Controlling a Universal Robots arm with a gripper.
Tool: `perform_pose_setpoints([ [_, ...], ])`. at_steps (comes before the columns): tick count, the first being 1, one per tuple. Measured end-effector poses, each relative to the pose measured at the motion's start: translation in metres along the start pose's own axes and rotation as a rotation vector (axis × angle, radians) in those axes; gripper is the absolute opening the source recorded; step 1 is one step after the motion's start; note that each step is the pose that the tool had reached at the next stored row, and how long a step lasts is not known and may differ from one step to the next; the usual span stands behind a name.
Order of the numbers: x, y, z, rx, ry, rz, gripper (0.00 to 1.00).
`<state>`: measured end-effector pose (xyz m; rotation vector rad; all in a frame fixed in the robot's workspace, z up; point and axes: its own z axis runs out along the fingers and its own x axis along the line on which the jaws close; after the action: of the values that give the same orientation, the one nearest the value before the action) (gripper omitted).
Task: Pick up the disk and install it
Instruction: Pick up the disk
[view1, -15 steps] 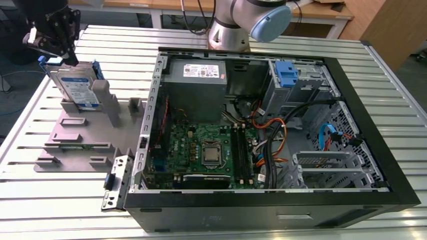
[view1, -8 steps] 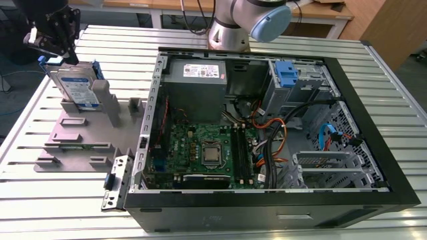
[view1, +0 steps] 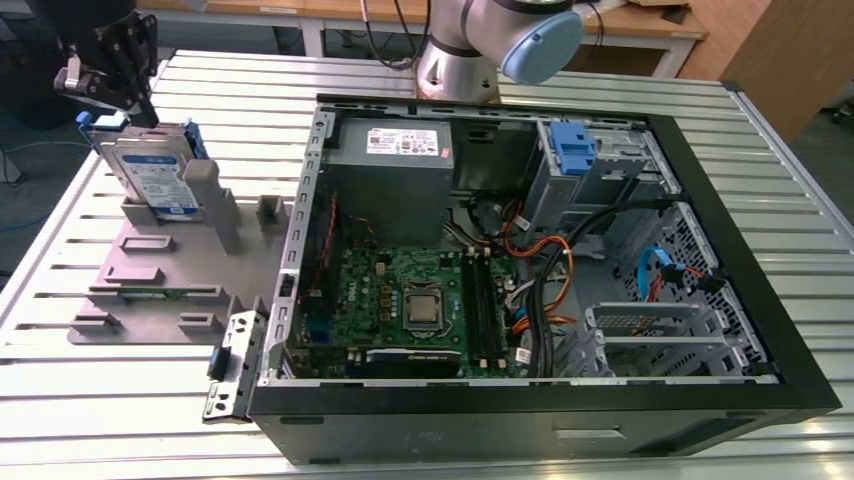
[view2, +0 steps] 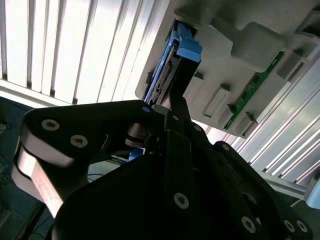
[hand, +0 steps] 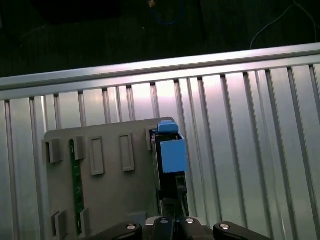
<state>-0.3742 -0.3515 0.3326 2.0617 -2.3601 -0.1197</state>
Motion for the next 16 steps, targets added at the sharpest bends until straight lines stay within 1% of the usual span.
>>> perform_pose_setpoints([
  [1,0.0000,0.0000,0.0001,0.0011,-0.0012,-0.008,0.11],
  [3,0.0000,0.0000,0.0002,0.0063,-0.0046,-0.021,0.11],
  [7,0.0001,0.0000,0.0002,0.0233,-0.0114,-0.043,0.11],
  [8,0.0001,-0.0001,0.0002,0.0271,-0.0127,-0.047,0.11],
  [9,0.0002,-0.0001,0.0003,0.0295,-0.0140,-0.051,0.11],
  [12,0.0007,0.0020,0.0006,0.0327,-0.0181,-0.059,0.11],
  [16,0.0014,0.0067,0.0010,0.0345,-0.0194,-0.062,0.11],
])
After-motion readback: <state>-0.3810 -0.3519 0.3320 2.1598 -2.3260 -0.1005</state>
